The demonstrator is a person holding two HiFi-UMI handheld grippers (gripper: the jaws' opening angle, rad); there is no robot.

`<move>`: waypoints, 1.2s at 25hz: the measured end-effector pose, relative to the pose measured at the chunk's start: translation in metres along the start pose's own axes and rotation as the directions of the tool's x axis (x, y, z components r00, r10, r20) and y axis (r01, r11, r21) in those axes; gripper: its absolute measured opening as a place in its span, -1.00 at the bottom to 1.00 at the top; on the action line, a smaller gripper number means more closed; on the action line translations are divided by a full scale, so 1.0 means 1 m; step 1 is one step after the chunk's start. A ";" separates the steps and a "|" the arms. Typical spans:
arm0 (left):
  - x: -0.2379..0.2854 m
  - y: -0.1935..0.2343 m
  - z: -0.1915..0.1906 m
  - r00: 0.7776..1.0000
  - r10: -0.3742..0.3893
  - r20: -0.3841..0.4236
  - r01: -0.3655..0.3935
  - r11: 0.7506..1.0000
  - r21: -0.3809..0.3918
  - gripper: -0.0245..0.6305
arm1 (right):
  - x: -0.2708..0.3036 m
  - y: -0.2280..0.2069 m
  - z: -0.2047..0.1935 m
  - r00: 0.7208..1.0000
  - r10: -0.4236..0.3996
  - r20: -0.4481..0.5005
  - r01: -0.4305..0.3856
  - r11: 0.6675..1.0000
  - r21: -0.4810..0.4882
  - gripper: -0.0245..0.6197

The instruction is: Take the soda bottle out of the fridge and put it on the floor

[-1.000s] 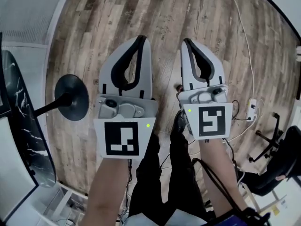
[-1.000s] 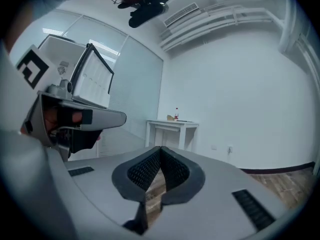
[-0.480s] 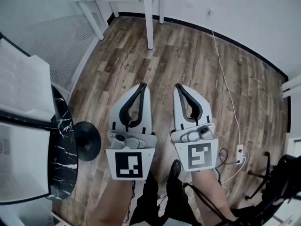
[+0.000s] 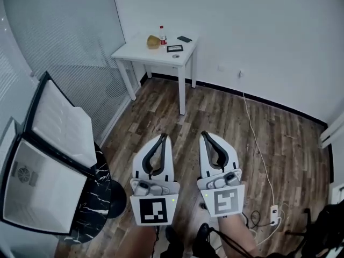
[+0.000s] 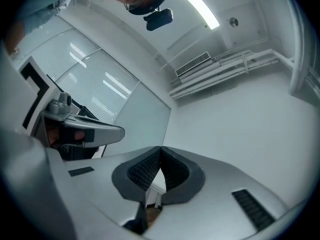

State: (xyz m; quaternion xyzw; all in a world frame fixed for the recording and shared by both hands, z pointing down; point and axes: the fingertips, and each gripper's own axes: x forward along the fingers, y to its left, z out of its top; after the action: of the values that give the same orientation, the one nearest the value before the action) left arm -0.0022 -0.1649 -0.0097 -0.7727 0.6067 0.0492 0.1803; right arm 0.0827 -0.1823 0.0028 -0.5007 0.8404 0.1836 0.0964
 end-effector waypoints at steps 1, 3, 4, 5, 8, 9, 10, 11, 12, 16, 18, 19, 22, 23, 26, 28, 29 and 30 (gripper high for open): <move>-0.004 0.004 0.012 1.000 0.011 0.005 -0.011 1.000 0.008 -0.87 | 0.000 0.000 0.014 1.000 0.002 0.014 -0.002 1.000 -0.003 -0.89; -0.013 0.012 0.037 0.999 0.034 0.024 -0.035 0.999 0.012 -0.87 | -0.001 0.002 0.039 0.999 0.003 0.040 -0.003 1.000 -0.006 -0.89; -0.019 0.016 0.049 0.998 0.046 0.034 -0.047 0.999 0.019 -0.87 | -0.002 0.003 0.050 0.999 0.004 0.045 -0.004 1.000 -0.007 -0.89; -0.026 0.019 0.060 0.997 0.058 0.041 -0.060 0.998 0.033 -0.87 | -0.005 0.006 0.059 0.999 0.006 0.043 -0.006 1.000 -0.010 -0.89; -0.045 0.027 0.085 0.994 0.093 0.062 -0.097 0.993 0.063 -0.87 | -0.010 0.014 0.080 0.999 0.024 0.043 -0.022 0.999 -0.026 -0.89; -0.049 0.029 0.092 0.992 0.102 0.071 -0.107 0.992 0.060 -0.87 | -0.012 0.018 0.087 0.998 0.031 0.050 -0.030 0.999 -0.029 -0.89; -0.053 0.031 0.098 0.991 0.109 0.080 -0.114 0.992 0.059 -0.87 | -0.014 0.022 0.093 0.998 0.038 0.058 -0.037 0.999 -0.031 -0.89; -0.056 0.032 0.104 0.990 0.112 0.086 -0.118 0.991 0.063 -0.87 | -0.016 0.026 0.099 0.997 0.045 0.064 -0.043 0.998 -0.035 -0.89; -0.058 0.033 0.109 0.989 0.115 0.091 -0.121 0.990 0.067 -0.87 | -0.017 0.029 0.104 0.996 0.052 0.069 -0.049 0.998 -0.039 -0.89; -0.067 0.035 0.125 0.985 0.128 0.114 -0.136 0.989 0.065 -0.87 | -0.019 0.040 0.123 0.992 0.080 0.095 -0.075 0.995 -0.063 -0.89; -0.072 0.033 0.129 0.987 0.119 0.112 -0.131 0.986 0.105 -0.87 | -0.022 0.042 0.130 0.991 0.079 0.106 -0.073 0.995 -0.061 -0.89; -0.074 0.033 0.131 0.987 0.114 0.111 -0.128 0.984 0.124 -0.87 | -0.024 0.043 0.133 0.991 0.076 0.111 -0.070 0.996 -0.058 -0.89; -0.081 0.033 0.134 0.988 0.113 0.110 -0.128 0.981 0.147 -0.87 | -0.026 0.044 0.140 0.991 0.065 0.121 -0.059 0.997 -0.051 -0.89; -0.083 0.033 0.136 0.988 0.113 0.110 -0.129 0.980 0.153 -0.87 | -0.027 0.044 0.142 0.990 0.062 0.124 -0.057 0.997 -0.050 -0.89; -0.087 0.034 0.141 0.987 0.115 0.111 -0.133 0.977 0.166 -0.87 | -0.029 0.044 0.148 0.988 0.063 0.138 -0.056 0.997 -0.051 -0.89; -0.089 0.034 0.144 0.986 0.117 0.116 -0.136 0.976 0.170 -0.87 | -0.029 0.045 0.152 0.987 0.068 0.146 -0.061 0.997 -0.049 -0.89; -0.091 0.035 0.146 0.985 0.120 0.121 -0.139 0.976 0.167 -0.87 | -0.029 0.046 0.153 0.987 0.069 0.148 -0.063 0.997 -0.047 -0.89; -0.092 0.035 0.148 0.985 0.122 0.124 -0.142 0.976 0.163 -0.87 | -0.029 0.047 0.154 0.987 0.071 0.147 -0.064 0.997 -0.047 -0.89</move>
State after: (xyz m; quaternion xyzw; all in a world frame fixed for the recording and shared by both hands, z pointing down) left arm -0.0382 -0.0376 -0.1275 -0.7082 0.6475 0.0528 0.2764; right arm 0.0522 -0.0760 -0.1179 -0.4587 0.8434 0.2410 0.1421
